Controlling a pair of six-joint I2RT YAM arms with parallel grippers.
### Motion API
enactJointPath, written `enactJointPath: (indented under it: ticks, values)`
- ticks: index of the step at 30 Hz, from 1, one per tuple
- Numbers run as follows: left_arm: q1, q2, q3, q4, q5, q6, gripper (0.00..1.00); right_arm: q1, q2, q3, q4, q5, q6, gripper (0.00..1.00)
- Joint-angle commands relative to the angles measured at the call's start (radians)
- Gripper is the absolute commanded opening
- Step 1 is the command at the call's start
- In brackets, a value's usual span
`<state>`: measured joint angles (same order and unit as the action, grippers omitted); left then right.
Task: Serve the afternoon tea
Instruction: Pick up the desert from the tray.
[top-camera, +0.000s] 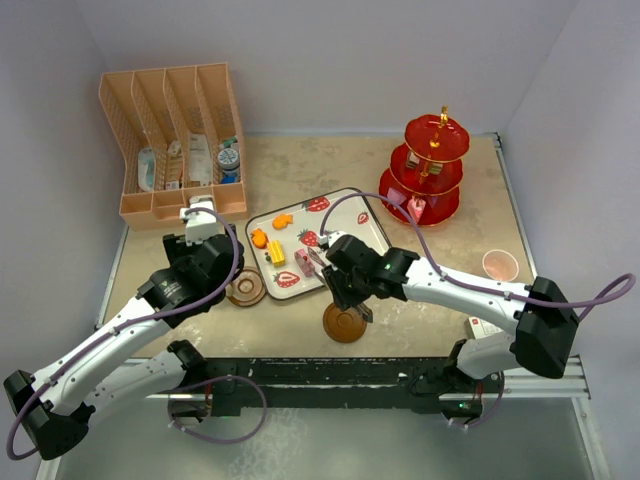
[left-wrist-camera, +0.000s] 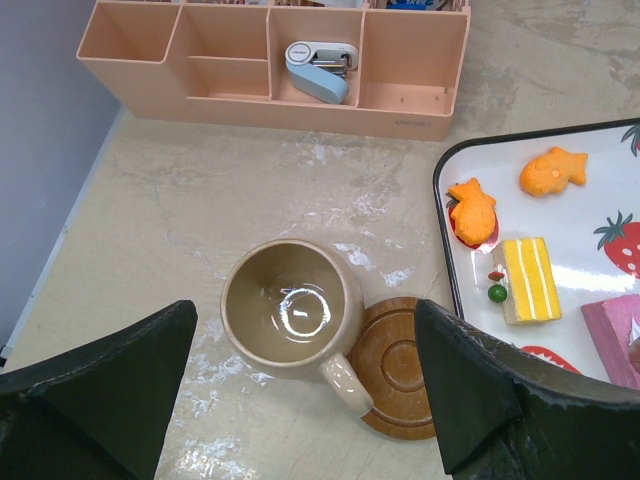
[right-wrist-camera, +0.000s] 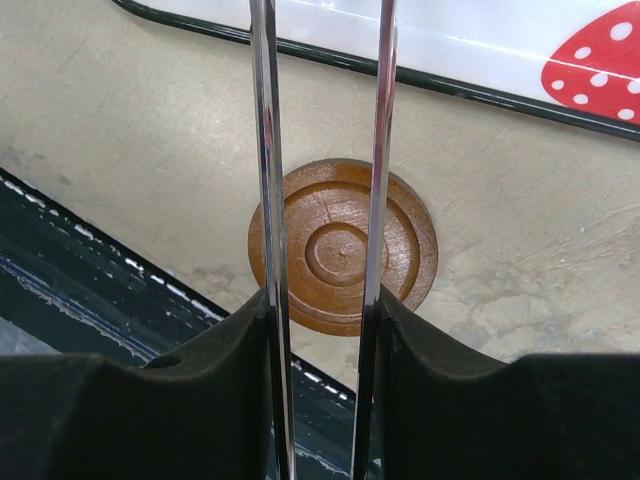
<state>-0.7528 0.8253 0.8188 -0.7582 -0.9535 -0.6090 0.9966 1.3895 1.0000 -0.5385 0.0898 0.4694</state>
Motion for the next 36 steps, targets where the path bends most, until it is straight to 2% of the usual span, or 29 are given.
enactJointPath:
  ticks: [1, 23, 28, 32, 36]
  values:
    - [0.002, -0.009, 0.028, 0.013, -0.010, -0.003, 0.87, 0.011, 0.006, 0.040, -0.020, 0.041, 0.027, 0.40]
    - [0.003, -0.009, 0.029, 0.014, -0.009, -0.003, 0.87, 0.043, 0.054, 0.045, -0.006, 0.039, 0.049, 0.40]
    - [0.002, -0.008, 0.029, 0.013, -0.010, -0.002, 0.87, 0.045, 0.059, 0.049, -0.016, 0.072, 0.066, 0.38]
    - [0.003, -0.008, 0.028, 0.013, -0.010, -0.003, 0.87, 0.045, 0.053, 0.056, -0.017, 0.081, 0.076, 0.32]
    - [0.002, -0.008, 0.029, 0.013, -0.010, -0.003, 0.87, 0.046, 0.062, 0.053, -0.014, 0.069, 0.079, 0.32]
